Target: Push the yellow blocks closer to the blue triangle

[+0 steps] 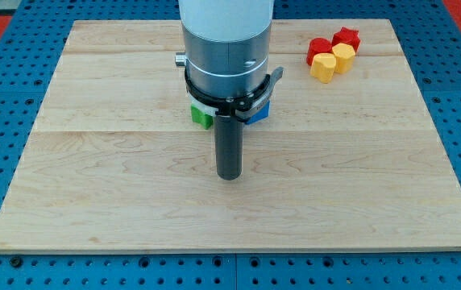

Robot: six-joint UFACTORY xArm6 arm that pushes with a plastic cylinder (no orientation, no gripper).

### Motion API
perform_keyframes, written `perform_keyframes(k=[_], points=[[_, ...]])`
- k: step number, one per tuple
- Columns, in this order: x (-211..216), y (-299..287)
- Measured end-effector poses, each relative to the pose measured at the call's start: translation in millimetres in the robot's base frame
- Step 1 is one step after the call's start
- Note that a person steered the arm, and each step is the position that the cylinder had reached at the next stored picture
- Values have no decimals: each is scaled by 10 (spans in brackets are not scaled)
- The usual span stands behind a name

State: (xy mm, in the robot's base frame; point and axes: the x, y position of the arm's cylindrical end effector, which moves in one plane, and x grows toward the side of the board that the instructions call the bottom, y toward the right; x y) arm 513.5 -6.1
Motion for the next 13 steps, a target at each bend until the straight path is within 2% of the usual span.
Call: perform_keyframes(k=[9, 10, 11, 13], points=[[45, 247], [-151, 496], [-309, 1081], [-1439, 2360]])
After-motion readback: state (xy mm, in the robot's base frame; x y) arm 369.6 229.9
